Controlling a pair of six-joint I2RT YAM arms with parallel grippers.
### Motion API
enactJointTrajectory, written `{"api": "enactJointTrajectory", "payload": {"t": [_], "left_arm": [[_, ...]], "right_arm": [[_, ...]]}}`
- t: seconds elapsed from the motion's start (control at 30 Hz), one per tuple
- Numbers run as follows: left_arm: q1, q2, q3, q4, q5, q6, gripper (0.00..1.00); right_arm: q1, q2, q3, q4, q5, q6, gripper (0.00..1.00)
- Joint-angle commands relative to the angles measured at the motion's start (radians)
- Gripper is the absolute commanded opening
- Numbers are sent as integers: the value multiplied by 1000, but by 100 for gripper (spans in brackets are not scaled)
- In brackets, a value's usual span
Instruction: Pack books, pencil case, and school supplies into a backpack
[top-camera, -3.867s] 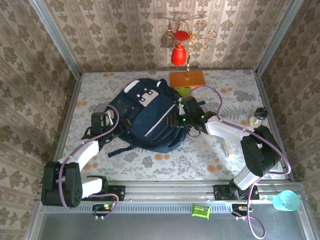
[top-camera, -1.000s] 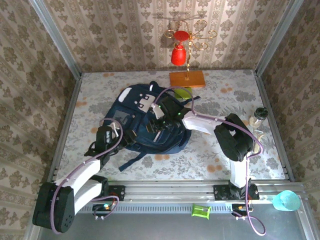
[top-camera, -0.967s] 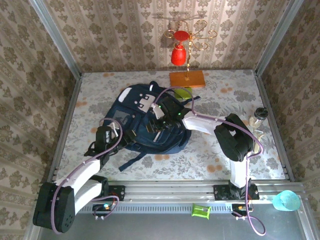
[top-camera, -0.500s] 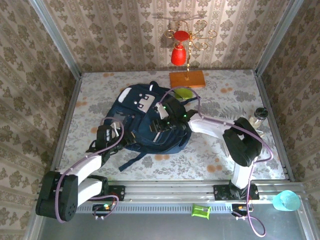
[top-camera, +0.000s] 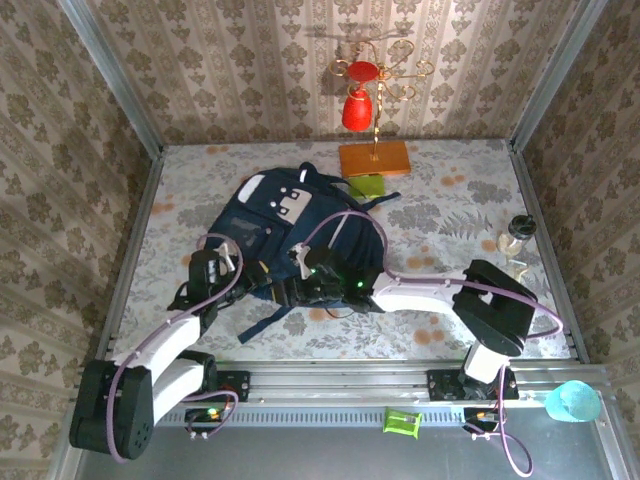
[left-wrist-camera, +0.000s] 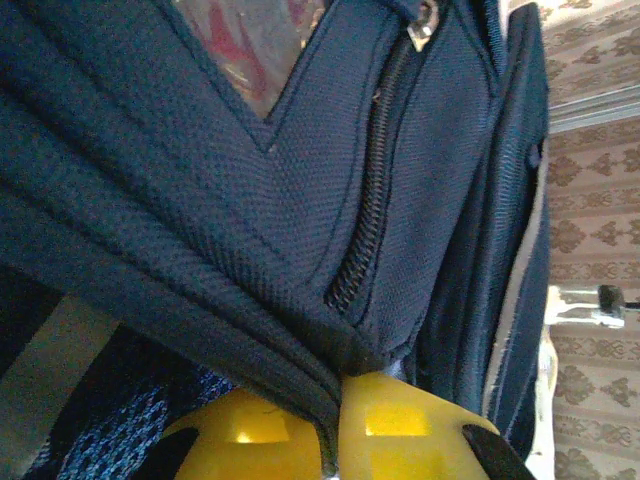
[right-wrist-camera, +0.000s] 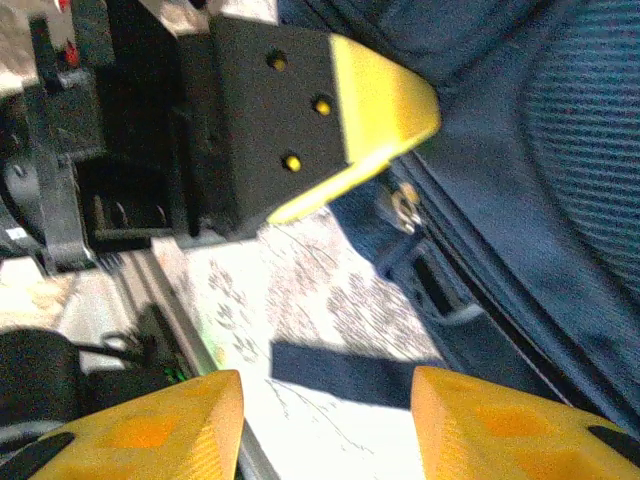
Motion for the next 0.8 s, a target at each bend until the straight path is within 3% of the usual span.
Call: {"api": "enactJointTrajectory", "payload": {"t": [0.0,0.43,0.77], "left_arm": [[-15,-40,19,16,77,-38,0],[-15,-51,49,21,149,-86,0],[-16,-45,63,19,149,-86,0]], "right_arm": [[22,55,-20,218,99,149,45],[74,213,-65,416,294,188,33],[101,201,-94,368,488,192,34]]}}
